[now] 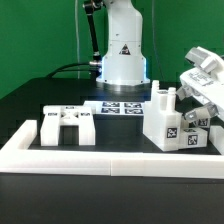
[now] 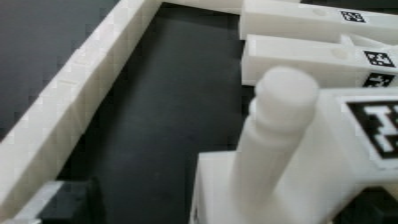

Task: Assemble chair

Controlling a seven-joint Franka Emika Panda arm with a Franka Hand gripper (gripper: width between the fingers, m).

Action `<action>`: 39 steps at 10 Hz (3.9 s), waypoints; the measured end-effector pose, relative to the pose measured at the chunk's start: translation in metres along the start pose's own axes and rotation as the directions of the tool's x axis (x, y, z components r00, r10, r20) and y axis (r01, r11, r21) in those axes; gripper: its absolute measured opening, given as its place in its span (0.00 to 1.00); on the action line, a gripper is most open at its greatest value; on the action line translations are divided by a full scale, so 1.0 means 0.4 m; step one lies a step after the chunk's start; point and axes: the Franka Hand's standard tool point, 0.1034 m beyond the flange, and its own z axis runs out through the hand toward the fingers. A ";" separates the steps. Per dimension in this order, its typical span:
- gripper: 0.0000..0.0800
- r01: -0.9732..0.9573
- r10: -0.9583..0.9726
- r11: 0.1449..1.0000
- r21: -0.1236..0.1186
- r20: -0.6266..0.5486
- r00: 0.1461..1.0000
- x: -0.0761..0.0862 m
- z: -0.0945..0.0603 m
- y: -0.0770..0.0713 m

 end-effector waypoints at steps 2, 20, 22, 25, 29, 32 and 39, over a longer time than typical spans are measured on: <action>0.81 -0.007 0.007 1.000 -0.005 -0.004 1.000 -0.011 -0.008 0.005; 0.81 0.003 -0.004 1.000 -0.008 -0.056 0.998 -0.012 0.071 0.014; 0.81 0.004 -0.006 1.000 -0.028 -0.069 0.998 0.029 0.031 0.003; 0.81 0.014 -0.017 0.999 -0.048 -0.074 0.997 0.049 -0.001 0.002; 0.81 0.006 -0.011 0.998 -0.061 -0.080 0.997 0.039 -0.019 0.016; 0.81 0.004 -0.026 0.995 -0.100 -0.218 0.976 0.037 -0.025 0.044; 0.81 -0.052 -0.027 0.990 -0.130 -0.542 0.840 -0.030 -0.008 0.106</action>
Offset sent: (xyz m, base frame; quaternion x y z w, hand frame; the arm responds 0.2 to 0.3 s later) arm 0.0025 -0.0022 0.0202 -0.0088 0.0013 -0.0092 0.9999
